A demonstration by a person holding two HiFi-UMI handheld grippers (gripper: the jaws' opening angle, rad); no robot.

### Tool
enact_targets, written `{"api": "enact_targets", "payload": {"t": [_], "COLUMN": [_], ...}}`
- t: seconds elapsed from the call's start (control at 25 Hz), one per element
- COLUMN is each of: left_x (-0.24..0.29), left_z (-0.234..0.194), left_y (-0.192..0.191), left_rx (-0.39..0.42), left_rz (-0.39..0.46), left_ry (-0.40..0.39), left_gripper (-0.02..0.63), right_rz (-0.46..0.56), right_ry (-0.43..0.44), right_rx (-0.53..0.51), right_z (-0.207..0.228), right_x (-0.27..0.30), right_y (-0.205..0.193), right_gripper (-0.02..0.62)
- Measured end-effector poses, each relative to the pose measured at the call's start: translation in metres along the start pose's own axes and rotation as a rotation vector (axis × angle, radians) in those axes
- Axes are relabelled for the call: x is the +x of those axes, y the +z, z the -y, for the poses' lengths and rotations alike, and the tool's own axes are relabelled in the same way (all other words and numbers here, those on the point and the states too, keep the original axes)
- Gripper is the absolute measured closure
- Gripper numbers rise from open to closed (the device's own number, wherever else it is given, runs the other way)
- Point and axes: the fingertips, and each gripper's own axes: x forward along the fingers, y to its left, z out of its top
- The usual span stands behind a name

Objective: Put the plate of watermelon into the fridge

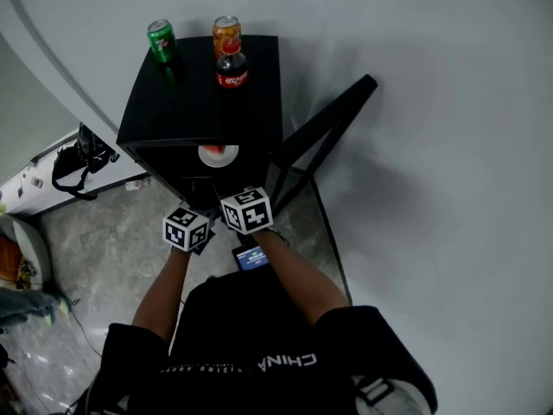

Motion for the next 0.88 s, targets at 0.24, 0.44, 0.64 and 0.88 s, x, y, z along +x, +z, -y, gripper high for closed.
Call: {"api": "enact_targets", "payload": {"t": [0.24, 0.44, 0.64, 0.88], "left_x": [0.0, 0.005, -0.001, -0.03], "left_z": [0.014, 0.034, 0.051, 0.076], "left_y": [0.005, 0.0, -0.001, -0.016], "left_rx": [-0.021, -0.025, 0.015, -0.085], "left_rz": [0.047, 0.003, -0.024, 0.027], "left_ry": [0.084, 0.12, 0.176, 0.162], "left_gripper": [0.594, 0.595, 0.595, 0.595], "right_rz": [0.009, 0.022, 0.045, 0.054], "right_ry": [0.023, 0.061, 0.107, 0.11], "right_rx": [-0.035, 0.017, 0.058, 0.013], "right_z": [-0.002, 0.001, -0.005, -0.037], "right_x": [-0.015, -0.037, -0.053, -0.077], "right_y": [0.002, -0.005, -0.009, -0.027], "right_gripper": [0.575, 0.575, 0.575, 0.575]}}
